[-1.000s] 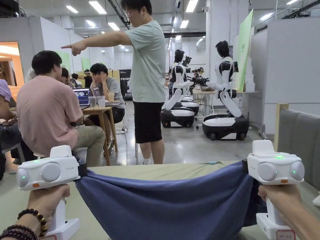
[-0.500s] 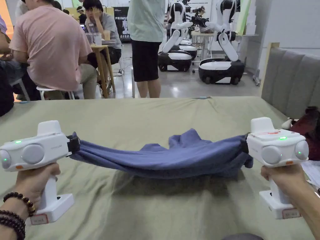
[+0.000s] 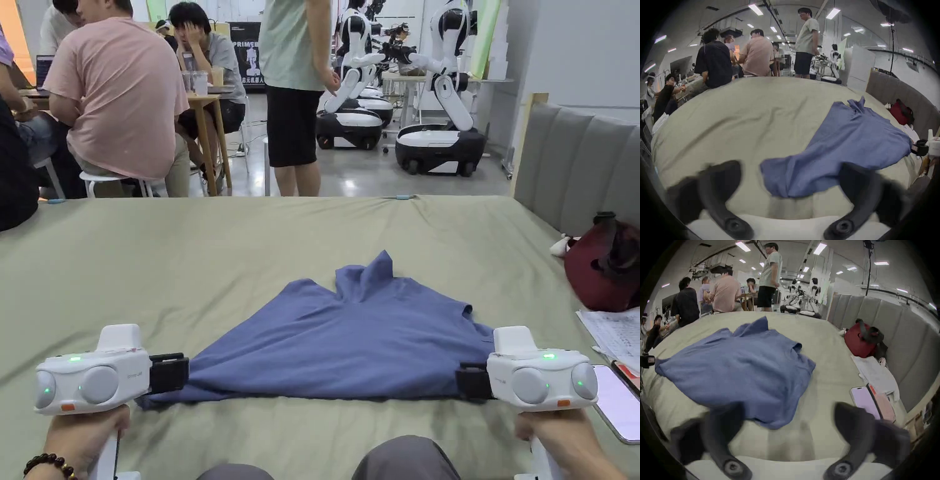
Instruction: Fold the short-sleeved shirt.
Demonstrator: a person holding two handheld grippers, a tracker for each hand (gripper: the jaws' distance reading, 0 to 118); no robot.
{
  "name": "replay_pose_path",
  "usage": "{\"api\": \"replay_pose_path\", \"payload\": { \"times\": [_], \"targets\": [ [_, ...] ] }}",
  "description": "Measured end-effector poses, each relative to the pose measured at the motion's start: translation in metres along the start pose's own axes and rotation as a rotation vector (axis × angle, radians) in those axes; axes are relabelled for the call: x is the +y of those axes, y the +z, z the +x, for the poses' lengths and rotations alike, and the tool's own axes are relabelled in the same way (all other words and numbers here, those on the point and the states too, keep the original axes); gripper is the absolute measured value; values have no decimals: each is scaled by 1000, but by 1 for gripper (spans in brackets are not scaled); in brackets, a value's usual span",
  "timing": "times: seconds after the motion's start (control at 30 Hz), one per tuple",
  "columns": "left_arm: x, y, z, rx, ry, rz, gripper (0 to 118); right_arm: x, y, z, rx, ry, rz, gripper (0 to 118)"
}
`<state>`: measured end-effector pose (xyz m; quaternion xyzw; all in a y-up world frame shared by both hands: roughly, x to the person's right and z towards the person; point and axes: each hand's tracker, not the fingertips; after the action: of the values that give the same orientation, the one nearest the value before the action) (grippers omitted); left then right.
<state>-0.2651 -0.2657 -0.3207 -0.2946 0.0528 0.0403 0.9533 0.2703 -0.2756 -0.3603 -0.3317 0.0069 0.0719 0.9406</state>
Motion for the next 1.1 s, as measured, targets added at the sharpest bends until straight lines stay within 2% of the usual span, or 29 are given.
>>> {"api": "replay_pose_path", "payload": {
  "times": [0.03, 0.07, 0.13, 0.17, 0.2, 0.23, 0.27, 0.3, 0.33, 0.5, 0.53, 0.57, 0.6, 0.63, 0.67, 0.77, 0.87, 1.0, 1.03, 1.07, 1.1],
  "targets": [
    [5, 7, 3, -12, 13, 49, 118, 3, 4, 0, -7, -6, 35, 118],
    [11, 9, 4, -1, 10, 40, 112, 9, 10, -2, -19, -3, 81, 113],
    [17, 14, 8, -13, 5, 28, 114, 16, 15, -2, -26, -6, 75, 113],
    [20, 17, 10, -10, 7, 29, 108, 20, 18, -4, -26, -6, 73, 109],
    [22, 20, 13, -8, 9, 41, 92, 23, 20, -5, -21, -5, 75, 98],
    [22, 38, 19, -5, 5, 65, 64, 25, 28, -7, -10, -5, 86, 80],
    [23, 39, 21, 2, -1, 73, 8, 26, 32, -9, -10, -3, 93, 45],
    [24, 39, 23, 12, -8, 72, 1, 28, 32, -12, -14, 1, 97, 19],
    [25, 38, 25, 33, -12, 71, 0, 30, 31, -13, -16, 7, 95, 6],
    [22, 31, 18, 12, -13, 34, 1, 30, 34, -17, 18, 3, 92, 0],
    [21, 29, 17, 21, -15, 33, 15, 29, 36, -19, 18, 6, 93, 0],
    [21, 25, 16, 25, -11, 28, 52, 28, 35, -21, 13, 11, 98, 0],
    [21, 21, 14, 23, -5, 13, 83, 28, 33, -21, 10, 14, 99, 0],
    [17, 16, 9, 19, 3, -23, 105, 29, 31, -22, 12, 17, 95, 0],
    [16, 10, 7, 12, 8, -64, 113, 29, 31, -24, 14, 15, 94, 0],
    [10, -1, 0, 20, 1, -64, 92, 28, 24, -25, 22, 17, 76, 0],
    [6, -20, -7, 60, 7, -94, 91, 27, 18, -26, 37, 26, 55, 0],
    [-4, -44, -19, 42, 43, -188, 88, 27, 10, -29, 37, 36, 43, 0],
    [-9, -33, -12, 32, 41, -213, 82, 26, 9, -30, 40, 37, 39, 0],
    [-10, -32, -10, 35, 26, -202, 68, 27, 6, -32, 43, 40, 34, 0],
    [-10, -29, -8, 47, -5, -170, 62, 27, 4, -33, 47, 46, 28, 0]
  ]
}}
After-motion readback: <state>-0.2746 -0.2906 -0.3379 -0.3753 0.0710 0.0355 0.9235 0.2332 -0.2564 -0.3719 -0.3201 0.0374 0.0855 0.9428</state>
